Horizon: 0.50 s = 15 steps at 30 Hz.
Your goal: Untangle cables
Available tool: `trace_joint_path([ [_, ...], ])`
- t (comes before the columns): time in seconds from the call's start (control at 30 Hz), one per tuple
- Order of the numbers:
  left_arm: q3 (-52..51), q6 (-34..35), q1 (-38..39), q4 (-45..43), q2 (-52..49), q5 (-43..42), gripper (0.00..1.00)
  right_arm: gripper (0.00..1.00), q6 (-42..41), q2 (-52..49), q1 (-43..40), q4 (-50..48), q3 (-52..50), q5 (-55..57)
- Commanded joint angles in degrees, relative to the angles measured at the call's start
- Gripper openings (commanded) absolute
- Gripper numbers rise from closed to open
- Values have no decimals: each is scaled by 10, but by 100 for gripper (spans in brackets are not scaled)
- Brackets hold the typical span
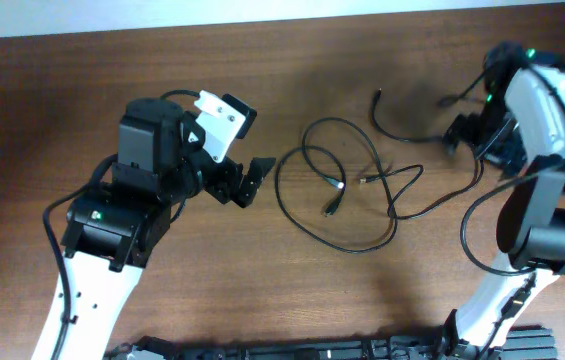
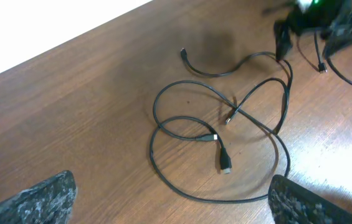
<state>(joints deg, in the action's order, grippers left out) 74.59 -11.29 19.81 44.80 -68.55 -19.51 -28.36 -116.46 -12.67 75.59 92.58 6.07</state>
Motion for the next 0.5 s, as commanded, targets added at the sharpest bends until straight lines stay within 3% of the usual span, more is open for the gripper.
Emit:
trace_joint_path([
  [0.0,4,3,-1,-1,8,-8,99,99,26,7,-3,-49,-70,-30],
  [0.17,4,3,-1,-1,8,-8,99,99,-22,7,-3,-126,-144,-24],
  [0.47,4,3,-1,-1,8,-8,99,99,-26,7,-3,-299,-281,-26],
])
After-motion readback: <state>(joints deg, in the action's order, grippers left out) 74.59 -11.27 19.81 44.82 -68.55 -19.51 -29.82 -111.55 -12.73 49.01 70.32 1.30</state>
